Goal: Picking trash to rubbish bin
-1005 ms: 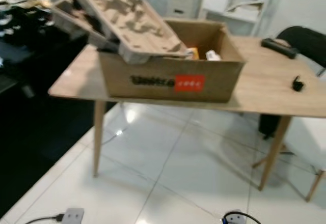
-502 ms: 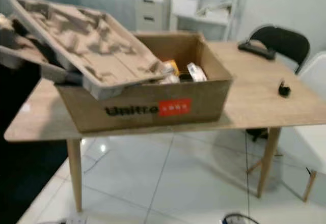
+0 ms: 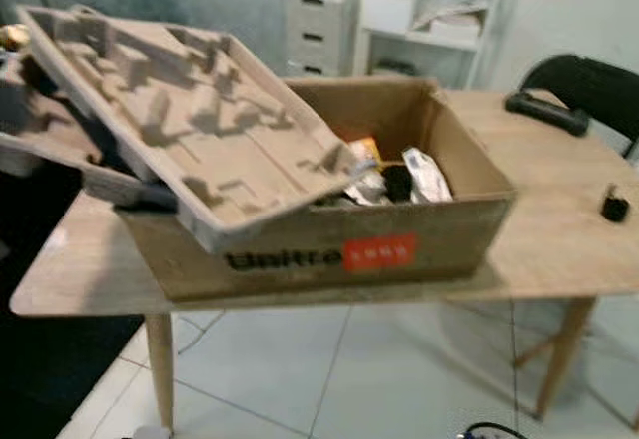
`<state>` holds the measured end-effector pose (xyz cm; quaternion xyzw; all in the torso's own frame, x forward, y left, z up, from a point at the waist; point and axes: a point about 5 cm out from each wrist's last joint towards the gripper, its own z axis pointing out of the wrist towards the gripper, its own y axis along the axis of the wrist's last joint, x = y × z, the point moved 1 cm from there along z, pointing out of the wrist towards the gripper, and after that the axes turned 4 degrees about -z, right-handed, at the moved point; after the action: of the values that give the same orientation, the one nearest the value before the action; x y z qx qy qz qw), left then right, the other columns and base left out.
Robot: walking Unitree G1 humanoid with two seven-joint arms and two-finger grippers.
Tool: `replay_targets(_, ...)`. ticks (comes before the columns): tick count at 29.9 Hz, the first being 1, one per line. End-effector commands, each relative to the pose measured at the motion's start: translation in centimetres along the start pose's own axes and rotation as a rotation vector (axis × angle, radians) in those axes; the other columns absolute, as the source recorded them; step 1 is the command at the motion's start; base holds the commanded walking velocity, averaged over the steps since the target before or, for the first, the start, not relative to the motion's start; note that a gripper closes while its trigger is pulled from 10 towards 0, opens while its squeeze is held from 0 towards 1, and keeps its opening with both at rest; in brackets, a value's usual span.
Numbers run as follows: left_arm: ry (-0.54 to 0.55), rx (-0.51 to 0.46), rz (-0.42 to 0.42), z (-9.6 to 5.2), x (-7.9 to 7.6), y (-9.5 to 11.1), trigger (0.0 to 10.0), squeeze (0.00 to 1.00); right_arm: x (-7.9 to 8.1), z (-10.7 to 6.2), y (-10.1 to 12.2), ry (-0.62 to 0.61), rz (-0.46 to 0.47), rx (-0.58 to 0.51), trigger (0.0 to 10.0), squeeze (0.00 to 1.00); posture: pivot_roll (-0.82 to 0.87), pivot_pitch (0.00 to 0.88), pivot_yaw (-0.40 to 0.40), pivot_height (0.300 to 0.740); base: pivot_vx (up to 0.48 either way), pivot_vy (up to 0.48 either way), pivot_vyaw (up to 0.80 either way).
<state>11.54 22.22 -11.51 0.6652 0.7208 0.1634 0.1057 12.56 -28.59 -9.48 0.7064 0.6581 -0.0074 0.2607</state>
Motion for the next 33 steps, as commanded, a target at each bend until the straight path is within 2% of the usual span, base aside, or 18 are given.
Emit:
replay_targets(1, 0.001, 0.019, 0.001, 0.0, 0.0, -0.6, 10.0, 0.0, 0.3, -0.1, -1.2, 0.0, 0.033, 0.04, 10.0, 0.0, 0.06, 0.097, -0.042, 0.74, 0.27, 0.0, 0.0)
replay_targets(3, -0.003, 0.019, 0.002, 0.0, -0.1, -0.6, 10.0, 0.0, -0.7, -0.1, -1.6, -0.029, 0.077, 0.049, 10.0, 0.0, 0.06, 0.094, -0.042, 0.74, 0.262, 0.0, 0.0)
replay_targets(10, 0.007, 0.027, -0.015, 0.0, -0.2, -0.8, 10.0, 0.0, -6.0, -0.5, -3.4, -0.197, 0.214, 0.107, 10.0, 0.0, 0.05, 0.095, -0.047, 0.74, 0.0, 0.0, 0.0)
replay_targets(13, 0.007, 0.028, -0.015, 0.0, -0.1, -0.8, 10.0, 0.0, -6.9, -0.6, -3.6, -0.227, 0.238, 0.112, 10.0, 0.0, 0.05, 0.099, -0.045, 0.74, 0.0, 0.0, 0.0)
replay_targets(15, 0.007, 0.029, -0.012, -0.1, -0.1, -0.8, 10.0, 0.0, -8.5, -0.9, -3.9, -0.289, 0.281, 0.118, 10.0, 0.0, 0.04, 0.103, -0.045, 0.74, 0.0, 0.0, 0.0)
replay_targets(16, 0.007, 0.029, -0.012, -0.1, -0.1, -0.8, 10.0, 0.0, -8.5, -0.9, -3.9, -0.289, 0.281, 0.118, 10.0, 0.0, 0.04, 0.103, -0.045, 0.74, 0.0, 0.0, 0.0)
replay_targets(18, 0.007, 0.031, -0.009, -0.1, 0.0, -0.9, 10.0, 0.0, -11.0, -1.4, -4.0, -0.387, 0.333, 0.114, 10.0, 0.0, 0.04, 0.106, -0.042, 0.74, 0.0, 0.0, 0.0)
replay_targets(19, 0.007, 0.031, -0.009, -0.1, 0.0, -0.9, 10.0, 0.0, -11.0, -1.4, -4.0, -0.387, 0.333, 0.114, 10.0, 0.0, 0.04, 0.106, -0.042, 0.74, 0.0, 0.0, 0.0)
replay_targets(20, 0.007, 0.032, -0.006, -0.1, 0.0, -0.9, 10.0, 0.0, -12.3, -1.7, -3.9, -0.438, 0.35, 0.108, 10.0, 0.0, 0.04, 0.106, -0.041, 0.74, 0.0, 0.0, 0.0)
replay_targets(22, 0.006, 0.032, -0.002, -0.1, 0.1, -0.9, 10.0, 0.0, -16.4, -3.0, -3.0, -0.591, 0.403, 0.069, 10.0, 0.0, 0.04, 0.107, -0.04, 0.74, 0.0, 0.0, 0.0)
replay_targets(24, 0.006, 0.032, 0.0, -0.1, 0.1, -0.9, 10.0, 0.0, -19.7, -4.3, -1.8, -0.707, 0.447, 0.019, 10.0, 0.0, 0.03, 0.107, -0.038, 0.74, 0.0, 0.0, 0.0)
replay_targets(25, 0.006, 0.032, 0.0, -0.1, 0.1, -0.9, 10.0, 0.0, -19.7, -4.3, -1.8, -0.707, 0.447, 0.019, 10.0, 0.0, 0.03, 0.107, -0.038, 0.74, 0.0, 0.0, 0.0)
replay_targets(27, 0.006, 0.032, 0.002, -0.1, 0.2, -0.9, 10.0, 0.0, -23.5, -6.1, 0.9, -0.821, 0.502, -0.102, 10.0, 0.0, 0.03, 0.106, -0.037, 0.74, 0.0, 0.0, 0.0)
replay_targets(28, 0.006, 0.032, 0.002, -0.1, 0.2, -0.9, 10.0, 0.0, -23.5, -6.1, 0.9, -0.821, 0.502, -0.102, 10.0, 0.0, 0.03, 0.106, -0.037, 0.74, 0.0, 0.0, 0.0)
replay_targets(30, 0.004, 0.032, 0.006, -0.1, 0.1, -0.8, 10.0, 0.0, -26.7, -8.8, 7.3, -0.866, 0.58, -0.394, 10.0, 0.0, 0.02, 0.104, -0.036, 0.74, 0.0, 0.0, 0.0)
replay_targets(31, 0.004, 0.031, 0.009, -0.1, 0.1, -0.8, 10.0, 0.0, -27.6, -10.1, 10.3, -0.865, 0.596, -0.527, 10.0, 0.0, 0.02, 0.103, -0.035, 0.74, 0.0, 0.0, 0.0)
replay_targets(32, 0.004, 0.031, 0.009, -0.1, 0.1, -0.8, 10.0, 0.0, -27.6, -10.1, 10.3, -0.865, 0.596, -0.527, 10.0, 0.0, 0.02, 0.103, -0.035, 0.74, 0.0, 0.0, 0.0)
replay_targets(33, 0.003, 0.03, 0.009, -0.1, 0.1, -0.7, 10.0, 0.0, -28.1, -11.6, 13.4, -0.852, 0.608, -0.67, 10.0, 0.0, 0.02, 0.102, -0.036, 0.74, 0.0, 0.0, 0.0)
